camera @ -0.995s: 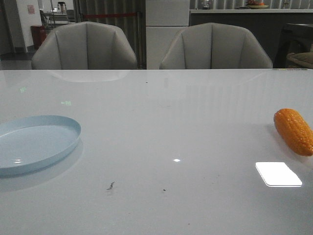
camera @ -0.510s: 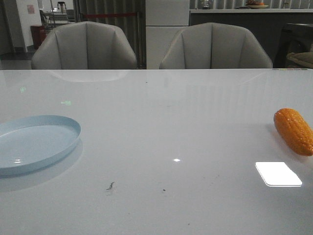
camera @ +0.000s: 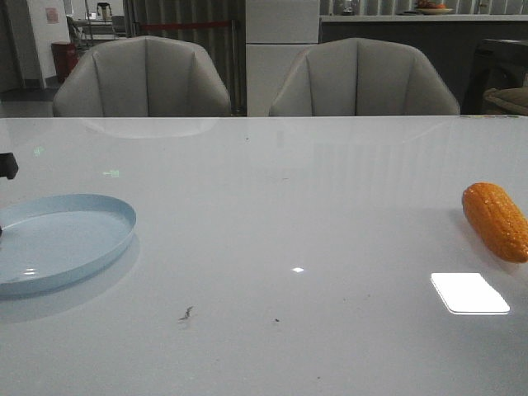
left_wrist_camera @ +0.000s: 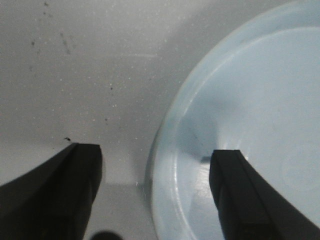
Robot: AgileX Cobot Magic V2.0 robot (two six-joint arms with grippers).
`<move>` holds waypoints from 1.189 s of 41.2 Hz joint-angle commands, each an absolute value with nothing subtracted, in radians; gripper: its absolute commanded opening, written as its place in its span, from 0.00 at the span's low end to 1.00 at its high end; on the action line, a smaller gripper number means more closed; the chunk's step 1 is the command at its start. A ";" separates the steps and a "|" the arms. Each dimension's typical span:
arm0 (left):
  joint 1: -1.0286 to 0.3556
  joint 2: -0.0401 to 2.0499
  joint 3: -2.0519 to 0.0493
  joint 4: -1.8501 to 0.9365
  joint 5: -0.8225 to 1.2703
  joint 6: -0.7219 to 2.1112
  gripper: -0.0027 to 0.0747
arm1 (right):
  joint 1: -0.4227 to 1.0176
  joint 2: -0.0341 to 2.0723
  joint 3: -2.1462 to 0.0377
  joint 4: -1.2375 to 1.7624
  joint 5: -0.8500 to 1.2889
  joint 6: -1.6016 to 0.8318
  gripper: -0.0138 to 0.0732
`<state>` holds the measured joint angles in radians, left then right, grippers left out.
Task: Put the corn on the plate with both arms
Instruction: 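Lower the left gripper to the light blue plate's rim and grip it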
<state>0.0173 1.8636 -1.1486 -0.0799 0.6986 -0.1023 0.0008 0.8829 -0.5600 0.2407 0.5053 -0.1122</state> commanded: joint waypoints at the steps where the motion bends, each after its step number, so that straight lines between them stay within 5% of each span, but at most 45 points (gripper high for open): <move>1: 0.018 1.837 -1.178 -0.089 0.686 -0.100 0.68 | -0.001 0.880 -0.596 0.240 0.453 -0.114 0.84; 20: 0.018 1.870 -1.178 -0.091 0.694 -0.100 0.15 | -0.001 0.880 -0.596 0.240 0.450 -0.114 0.84; 49: 0.007 1.870 -1.489 -0.272 0.922 -0.099 0.16 | -0.001 0.880 -0.596 0.240 0.450 -0.114 0.84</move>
<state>0.0173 1.9230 -1.4039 -0.2193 0.8854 -0.0984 0.0008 0.8829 -0.5600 0.2407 0.5053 -0.1122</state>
